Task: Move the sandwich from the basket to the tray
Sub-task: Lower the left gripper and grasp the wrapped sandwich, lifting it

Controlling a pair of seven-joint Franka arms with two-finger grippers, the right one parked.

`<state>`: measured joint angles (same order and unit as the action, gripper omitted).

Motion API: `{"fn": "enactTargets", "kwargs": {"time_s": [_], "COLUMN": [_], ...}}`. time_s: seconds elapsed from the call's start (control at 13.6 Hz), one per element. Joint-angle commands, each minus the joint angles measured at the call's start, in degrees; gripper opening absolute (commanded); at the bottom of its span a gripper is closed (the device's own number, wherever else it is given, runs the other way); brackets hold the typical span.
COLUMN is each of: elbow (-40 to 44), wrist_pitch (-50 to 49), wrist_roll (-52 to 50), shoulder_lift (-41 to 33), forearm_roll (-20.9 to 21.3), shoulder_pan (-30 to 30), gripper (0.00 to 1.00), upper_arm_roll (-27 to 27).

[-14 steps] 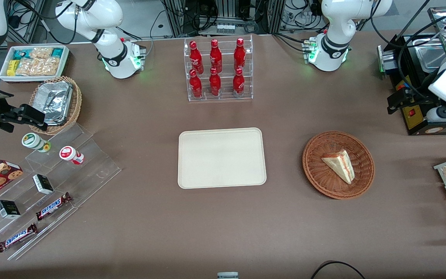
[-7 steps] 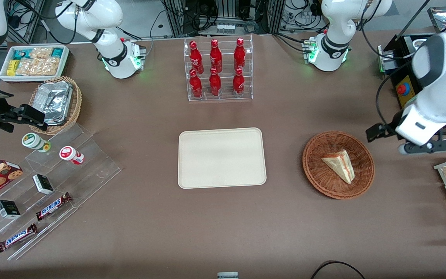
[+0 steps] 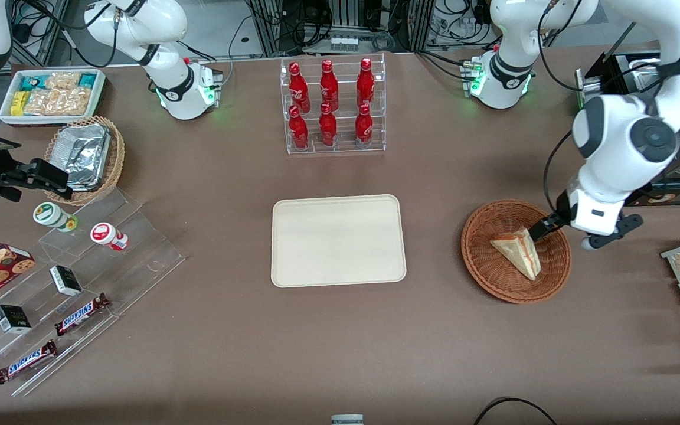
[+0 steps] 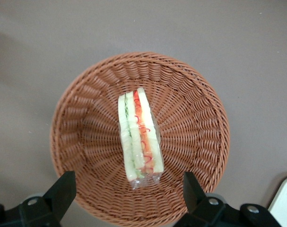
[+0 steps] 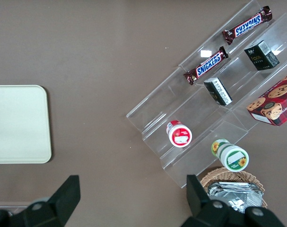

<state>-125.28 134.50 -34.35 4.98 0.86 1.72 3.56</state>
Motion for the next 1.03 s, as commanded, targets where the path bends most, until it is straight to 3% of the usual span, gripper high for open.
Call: {"fn": "enactTargets", "kwargs": {"time_s": [0.0,0.74,0.96], "elbow": [-1.4,-3.9,-3.7], "wrist_pitch": [3.0,14.8,15.2], "wrist_roll": [-3.1,-2.9,-2.9], "shoulder_lift": [2.0,10.3,11.1], "forearm_roll": [0.5,0.8,0.8], "shoulder_pan": [-0.3,-0.9,-1.1], "gripper": [1.0,0.99,0.12], "upper_arm_roll": [1.7,1.7,1.7]}}
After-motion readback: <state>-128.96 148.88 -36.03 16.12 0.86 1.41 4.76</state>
